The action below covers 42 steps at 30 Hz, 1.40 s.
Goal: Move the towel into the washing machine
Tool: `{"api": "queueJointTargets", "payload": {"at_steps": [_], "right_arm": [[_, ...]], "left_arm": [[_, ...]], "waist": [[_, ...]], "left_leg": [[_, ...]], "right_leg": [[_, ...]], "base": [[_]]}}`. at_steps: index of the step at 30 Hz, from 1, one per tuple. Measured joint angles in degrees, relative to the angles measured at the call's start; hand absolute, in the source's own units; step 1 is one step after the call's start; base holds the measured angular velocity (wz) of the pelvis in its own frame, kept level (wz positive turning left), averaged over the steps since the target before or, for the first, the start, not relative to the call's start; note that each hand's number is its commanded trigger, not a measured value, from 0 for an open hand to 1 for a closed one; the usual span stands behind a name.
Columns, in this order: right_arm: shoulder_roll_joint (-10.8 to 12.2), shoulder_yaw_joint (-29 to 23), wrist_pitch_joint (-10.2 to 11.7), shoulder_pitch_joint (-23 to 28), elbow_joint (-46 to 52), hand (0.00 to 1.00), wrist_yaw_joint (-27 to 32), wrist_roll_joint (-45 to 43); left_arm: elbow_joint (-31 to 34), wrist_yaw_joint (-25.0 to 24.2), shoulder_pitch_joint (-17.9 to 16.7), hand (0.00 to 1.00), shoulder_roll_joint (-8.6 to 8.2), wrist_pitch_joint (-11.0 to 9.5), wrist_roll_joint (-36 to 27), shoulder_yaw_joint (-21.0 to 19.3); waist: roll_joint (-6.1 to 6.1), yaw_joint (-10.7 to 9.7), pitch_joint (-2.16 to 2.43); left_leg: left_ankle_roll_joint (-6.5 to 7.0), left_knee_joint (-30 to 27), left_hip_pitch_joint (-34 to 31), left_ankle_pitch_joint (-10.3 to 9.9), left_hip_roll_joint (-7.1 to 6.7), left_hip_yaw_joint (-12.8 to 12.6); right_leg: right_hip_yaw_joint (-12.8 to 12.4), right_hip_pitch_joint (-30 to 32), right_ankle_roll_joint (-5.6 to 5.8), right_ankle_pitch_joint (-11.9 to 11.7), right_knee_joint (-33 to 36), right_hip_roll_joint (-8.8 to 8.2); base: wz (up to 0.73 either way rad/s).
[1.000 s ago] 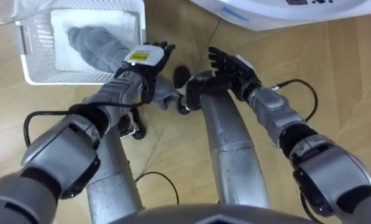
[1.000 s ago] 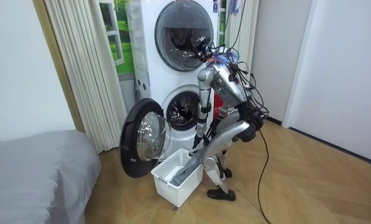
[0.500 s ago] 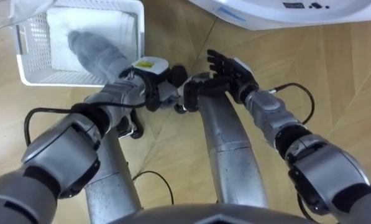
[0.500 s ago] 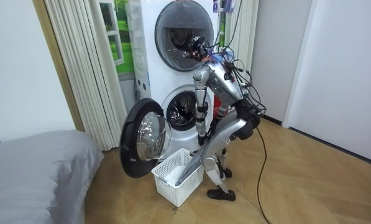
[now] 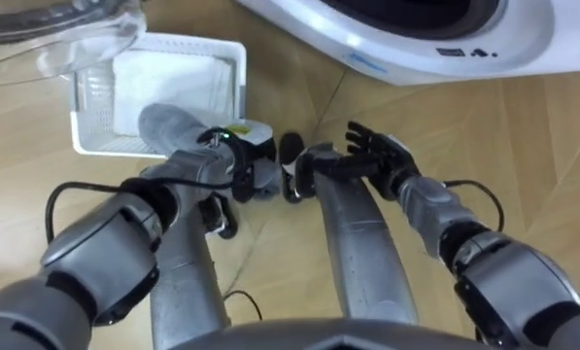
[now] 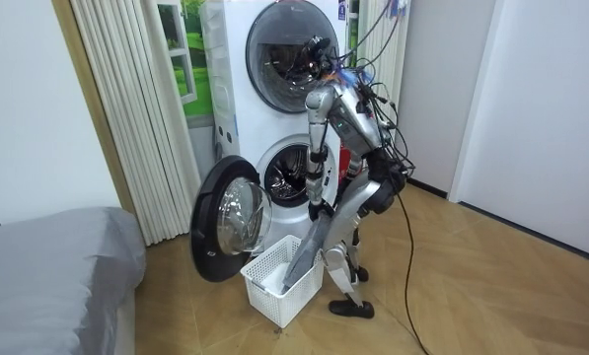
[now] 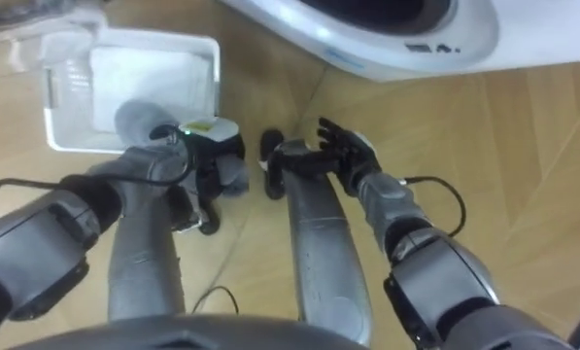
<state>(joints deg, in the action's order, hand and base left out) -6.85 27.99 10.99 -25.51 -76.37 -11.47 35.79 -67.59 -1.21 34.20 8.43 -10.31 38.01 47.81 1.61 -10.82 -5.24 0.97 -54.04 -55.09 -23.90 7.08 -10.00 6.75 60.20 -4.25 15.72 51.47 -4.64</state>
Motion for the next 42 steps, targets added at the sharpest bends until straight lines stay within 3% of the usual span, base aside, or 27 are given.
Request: {"api": "queueJointTargets", "payload": {"at_steps": [2,4,9,14,18,21,26,27,29,31,35,42], "right_arm": [[-1.1,-0.4,-0.5,0.4,-0.1,0.00,-0.1,-0.1],[-1.3,-2.1,-0.6,0.6,-0.2,0.00,-0.1,0.0],[-1.7,-2.3,-1.1,1.5,-0.3,0.00,0.2,0.8],[-2.1,-3.5,-1.1,2.4,0.2,0.00,0.3,-0.2],[-1.8,-4.1,-1.1,2.8,1.1,0.00,0.4,-1.6],[-1.6,-4.6,-1.1,2.9,2.3,0.00,0.2,-4.8],[-0.9,-5.1,-1.4,3.2,3.2,0.00,0.1,-9.9],[-0.8,-5.1,-1.6,3.3,3.2,0.00,0.0,-9.9],[-0.5,-5.2,-2.7,4.0,3.4,0.00,0.0,-10.6],[0.0,-5.2,-3.3,4.5,3.4,0.00,-0.1,-11.1],[0.0,-5.7,-4.9,4.5,3.2,0.00,-0.2,-11.3],[0.0,-6.9,-5.9,4.9,3.4,0.00,0.0,-11.7]], "left_arm": [[0.1,0.8,-0.7,1.00,-0.39,0.0,-0.1,-2.6],[0.2,1.2,-0.8,1.00,-0.07,0.0,0.0,-5.5],[0.2,7.6,-1.5,1.00,0.27,-0.4,-1.8,-11.4],[3.3,12.1,-3.4,1.00,0.77,-2.3,-14.0,-20.2],[8.3,11.4,-4.8,1.00,0.63,-2.7,-28.4,-22.4],[9.9,6.9,-5.8,1.00,-0.24,-3.0,-42.2,-22.8],[13.0,-4.9,-9.9,1.00,-1.47,-2.7,-67.4,-22.7],[13.1,-6.0,-10.4,1.00,-1.62,-2.5,-69.4,-22.7],[13.4,-9.9,-11.8,1.00,-1.86,-0.8,-75.6,-22.3],[13.4,-12.9,-12.3,1.00,-1.92,0.0,-79.6,-21.5],[13.9,-19.3,-12.4,1.00,-2.28,2.4,-87.8,-17.7],[15.6,-23.4,-12.5,1.00,-2.36,5.2,-89.7,-17.3]], "waist": [[-1.18,0.6,0.02],[-1.40,1.4,0.01],[-1.52,3.3,-0.04],[-1.60,4.9,-0.01],[-1.61,5.4,0.00],[-1.59,6.2,0.02],[-1.31,7.0,0.22],[-1.26,7.0,0.35],[-1.30,6.7,1.45],[-0.93,6.6,1.95],[-0.93,6.4,1.96],[-0.77,6.4,2.16]], "left_leg": [[0.16,1.7,2.8,0.5,-0.37,-0.2],[0.28,3.2,4.7,1.0,-0.80,-0.5],[0.23,5.6,10.3,1.3,-0.89,-0.8],[0.44,8.2,13.0,2.3,-0.89,-0.7],[0.73,8.4,13.0,2.6,-1.14,-0.6],[0.79,8.8,13.4,2.9,-1.76,-0.1],[1.10,10.4,16.1,3.4,-1.94,0.0],[1.10,10.5,16.4,3.4,-1.95,0.0],[1.00,10.8,16.7,3.5,-1.98,0.7],[0.99,11.1,17.0,3.7,-2.18,0.8],[1.16,13.0,19.0,4.6,-2.72,1.4],[1.25,15.6,20.7,5.6,-2.44,1.5]], "right_leg": [[0.2,-2.9,0.35,-0.2,-1.5,-0.28],[-0.2,-4.4,0.73,-0.4,-2.5,-0.46],[-0.2,-9.9,1.09,-0.9,-4.9,-0.17],[0.1,-13.2,1.49,-2.5,-8.5,0.30],[0.9,-13.5,1.54,-2.5,-8.6,-0.31],[1.2,-14.2,1.63,-2.4,-8.9,-0.81],[1.5,-16.9,1.99,-2.5,-9.9,-1.27],[1.5,-17.2,1.99,-2.5,-10.0,-1.26],[2.0,-18.1,2.10,-2.7,-10.8,-1.16],[2.1,-18.4,2.12,-2.9,-11.2,-1.12],[3.0,-21.1,2.36,-4.1,-13.9,-0.72],[2.9,-23.8,2.81,-6.5,-18.6,0.55]], "base": [[0.02],[0.00],[-0.02],[-0.03],[0.08],[0.11],[0.07],[0.00],[0.08],[0.06],[0.06],[-0.04]]}}
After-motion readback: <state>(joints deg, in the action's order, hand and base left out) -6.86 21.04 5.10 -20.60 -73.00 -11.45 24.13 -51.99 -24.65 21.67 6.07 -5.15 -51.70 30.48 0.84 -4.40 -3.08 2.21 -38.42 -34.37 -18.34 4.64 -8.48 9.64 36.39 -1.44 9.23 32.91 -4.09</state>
